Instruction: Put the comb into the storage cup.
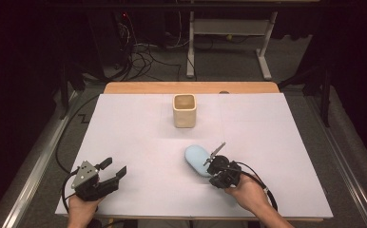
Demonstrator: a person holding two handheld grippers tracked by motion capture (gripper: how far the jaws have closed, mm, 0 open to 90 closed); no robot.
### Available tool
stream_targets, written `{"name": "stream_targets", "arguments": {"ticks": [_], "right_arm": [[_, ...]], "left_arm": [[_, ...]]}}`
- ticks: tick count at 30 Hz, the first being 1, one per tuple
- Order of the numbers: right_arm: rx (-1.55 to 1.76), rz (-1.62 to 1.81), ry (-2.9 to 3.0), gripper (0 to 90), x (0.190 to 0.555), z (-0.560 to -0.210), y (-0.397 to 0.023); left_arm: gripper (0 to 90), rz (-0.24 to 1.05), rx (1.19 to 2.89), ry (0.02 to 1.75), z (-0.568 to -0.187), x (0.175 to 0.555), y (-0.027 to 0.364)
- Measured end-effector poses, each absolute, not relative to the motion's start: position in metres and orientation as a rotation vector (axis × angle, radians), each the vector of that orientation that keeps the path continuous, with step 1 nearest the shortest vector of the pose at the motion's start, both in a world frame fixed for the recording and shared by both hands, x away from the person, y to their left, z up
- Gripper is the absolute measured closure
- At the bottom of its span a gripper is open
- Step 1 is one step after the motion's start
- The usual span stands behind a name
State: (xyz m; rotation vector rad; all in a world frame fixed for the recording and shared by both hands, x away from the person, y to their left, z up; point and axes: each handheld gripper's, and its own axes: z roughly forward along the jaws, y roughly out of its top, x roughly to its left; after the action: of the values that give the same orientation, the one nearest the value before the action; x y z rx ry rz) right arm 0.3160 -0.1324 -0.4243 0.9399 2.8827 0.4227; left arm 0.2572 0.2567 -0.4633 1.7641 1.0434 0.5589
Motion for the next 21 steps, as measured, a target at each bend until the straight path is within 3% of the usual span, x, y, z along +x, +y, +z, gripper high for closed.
{"name": "stream_targets", "arguments": {"ticks": [11,21], "right_arm": [[0.923,0.498,2.864,83.8,0.307,-0.417,-0.131],[1.011,0.534,2.812,71.7,0.303,-0.403,-0.137]], "left_arm": [[34.0,0.534,1.772,1.040,-0.463,0.263,0.254],[35.0,0.512,1.768,1.040,-0.462,0.261,0.255]]}}
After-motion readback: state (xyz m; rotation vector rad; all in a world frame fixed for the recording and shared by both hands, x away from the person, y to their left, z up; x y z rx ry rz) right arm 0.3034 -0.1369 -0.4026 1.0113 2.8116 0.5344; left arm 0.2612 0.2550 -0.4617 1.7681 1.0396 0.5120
